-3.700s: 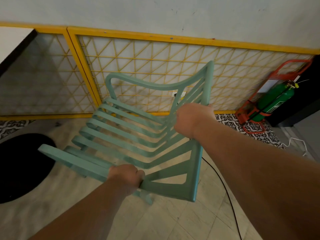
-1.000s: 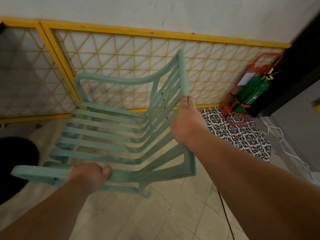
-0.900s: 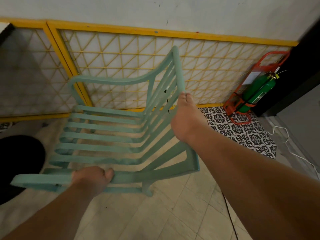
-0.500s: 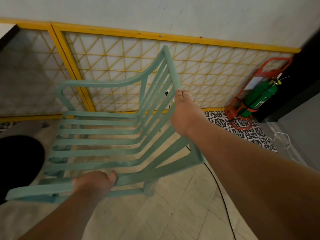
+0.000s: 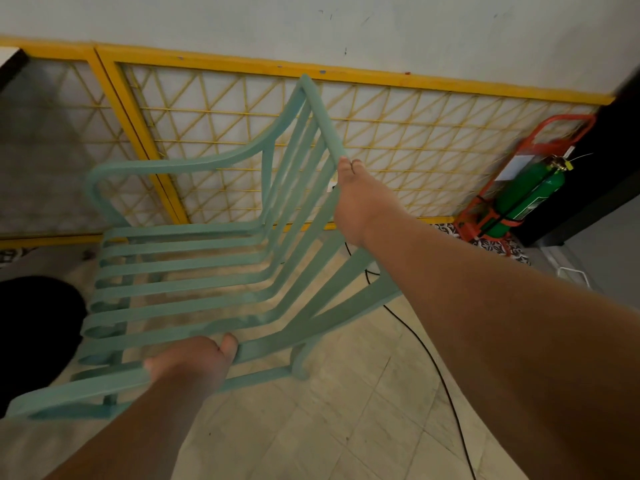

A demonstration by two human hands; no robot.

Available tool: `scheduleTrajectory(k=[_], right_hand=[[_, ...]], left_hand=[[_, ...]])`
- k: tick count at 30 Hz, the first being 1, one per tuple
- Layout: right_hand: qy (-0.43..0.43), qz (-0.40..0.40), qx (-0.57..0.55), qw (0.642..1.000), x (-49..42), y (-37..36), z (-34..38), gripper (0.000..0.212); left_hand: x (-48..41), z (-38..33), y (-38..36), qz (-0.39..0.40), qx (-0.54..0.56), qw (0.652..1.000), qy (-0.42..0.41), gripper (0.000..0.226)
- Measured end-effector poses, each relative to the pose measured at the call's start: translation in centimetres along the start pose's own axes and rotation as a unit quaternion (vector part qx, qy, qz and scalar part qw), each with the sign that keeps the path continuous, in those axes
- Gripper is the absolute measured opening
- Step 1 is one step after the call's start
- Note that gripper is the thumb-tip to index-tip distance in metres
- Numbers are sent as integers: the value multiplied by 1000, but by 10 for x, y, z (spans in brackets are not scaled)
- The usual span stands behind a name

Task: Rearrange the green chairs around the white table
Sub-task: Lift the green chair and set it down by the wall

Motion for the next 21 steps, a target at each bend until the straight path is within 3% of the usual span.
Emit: scheduleTrajectory(k=[6,8,10,12,14,17,21], right_hand=[[-14,2,-37,999,0,6,-4,79],[-17,-24,-83,996,5,9,-8,64],[-36,-47,-166,984,10,14,-15,37],[-51,-29,-234,971,16,12,-24,27],[-64,42,-302,950,22,3,-33,36],[-87,141,-404,900,30,-9,-44,48],[-81,140,-404,900,33,-11,-47,45]], left_hand=[[2,-5,5,17,-14,1000,-9,23],[3,-5,6,2,-19,1000,-6,27],[3,-2,7,-40,9,999,11,46],[3,-2,6,-54,12,998,-4,48],[-1,-1,3,-48,-38,996,-66,30],[-9,3,-5,-24,-89,987,-131,28],[-20,12,-11,-43,-77,988,-127,28]])
Point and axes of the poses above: each hand's wrist, its own x-axis away from the middle knuckle, its own y-axis out of the back of the hand, z = x × y, the point moved 5 cm from there along -x, towards the middle knuckle, and after that the axes turned 13 degrees about -y, right-handed, at the moved point
